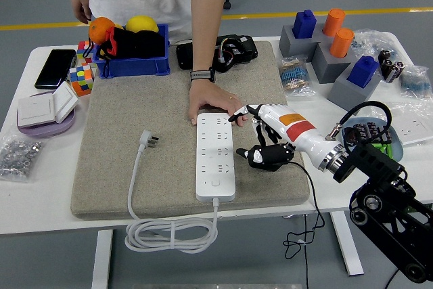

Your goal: Press the white button,pick up the black plug,place it near the board,insert it into the board

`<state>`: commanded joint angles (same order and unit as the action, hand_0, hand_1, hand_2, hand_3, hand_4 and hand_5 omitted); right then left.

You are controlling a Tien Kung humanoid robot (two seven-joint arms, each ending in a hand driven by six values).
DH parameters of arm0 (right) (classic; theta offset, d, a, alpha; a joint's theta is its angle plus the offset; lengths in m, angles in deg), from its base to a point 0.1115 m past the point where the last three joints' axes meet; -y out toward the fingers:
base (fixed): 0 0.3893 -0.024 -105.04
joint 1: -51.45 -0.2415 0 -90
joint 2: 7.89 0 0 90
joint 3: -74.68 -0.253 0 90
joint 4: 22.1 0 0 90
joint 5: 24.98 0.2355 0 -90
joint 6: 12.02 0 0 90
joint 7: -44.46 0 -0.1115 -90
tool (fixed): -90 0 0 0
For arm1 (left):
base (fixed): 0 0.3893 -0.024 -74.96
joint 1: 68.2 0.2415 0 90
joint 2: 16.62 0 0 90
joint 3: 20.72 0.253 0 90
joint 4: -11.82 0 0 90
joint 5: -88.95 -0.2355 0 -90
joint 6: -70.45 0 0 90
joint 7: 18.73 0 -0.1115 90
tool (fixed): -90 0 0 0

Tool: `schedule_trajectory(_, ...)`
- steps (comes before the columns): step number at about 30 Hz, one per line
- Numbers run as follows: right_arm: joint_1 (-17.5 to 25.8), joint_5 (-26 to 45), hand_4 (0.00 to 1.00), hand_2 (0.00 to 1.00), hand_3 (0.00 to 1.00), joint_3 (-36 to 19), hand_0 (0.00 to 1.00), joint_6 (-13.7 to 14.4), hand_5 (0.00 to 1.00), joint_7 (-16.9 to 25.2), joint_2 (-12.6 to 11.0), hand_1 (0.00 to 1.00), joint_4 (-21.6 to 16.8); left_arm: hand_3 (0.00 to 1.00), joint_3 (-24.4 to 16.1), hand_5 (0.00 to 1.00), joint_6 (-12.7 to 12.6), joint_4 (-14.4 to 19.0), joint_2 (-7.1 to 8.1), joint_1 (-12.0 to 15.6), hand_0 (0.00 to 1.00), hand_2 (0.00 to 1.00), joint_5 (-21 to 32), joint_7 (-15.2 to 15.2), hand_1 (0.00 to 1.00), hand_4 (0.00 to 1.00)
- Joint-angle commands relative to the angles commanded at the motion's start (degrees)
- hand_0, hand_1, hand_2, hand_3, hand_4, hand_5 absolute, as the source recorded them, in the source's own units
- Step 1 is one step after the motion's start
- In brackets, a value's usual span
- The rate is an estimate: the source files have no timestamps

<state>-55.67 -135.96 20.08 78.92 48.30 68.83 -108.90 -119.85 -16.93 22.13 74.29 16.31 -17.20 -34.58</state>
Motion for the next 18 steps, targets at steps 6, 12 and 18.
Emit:
schedule_trajectory(6,0.89,3.70,0.954,0.730,0.786,-1.06,0.670,-2.04,0.206,-1.31,0.15,0.736,1.92,0.587,-0.08,0.259,-0.02,0.00,-0.13,-0.03,0.480,0.499,0.03,0.04,0.499,0.575)
schedule_trajectory(12,1.27,6.03,0.998,0.858,0.851,-1.02,0.858,-4.41,0.322,-2.03,0.27,0.885,4.90,0.587,0.53,0.259,-0.03,0.00,-0.27,-0.23,0.480,0.499,0.71,0.16,0.499,0.575)
schedule_trajectory(18,1.12,6.44,0.998,0.870,0.861,-1.11,0.902,-4.57,0.337,-0.99,0.57,0.905,8.31,0.587,0.28,0.259,-0.02,0.00,-0.23,-0.24,0.480,0.499,0.40,0.12,0.499,0.575)
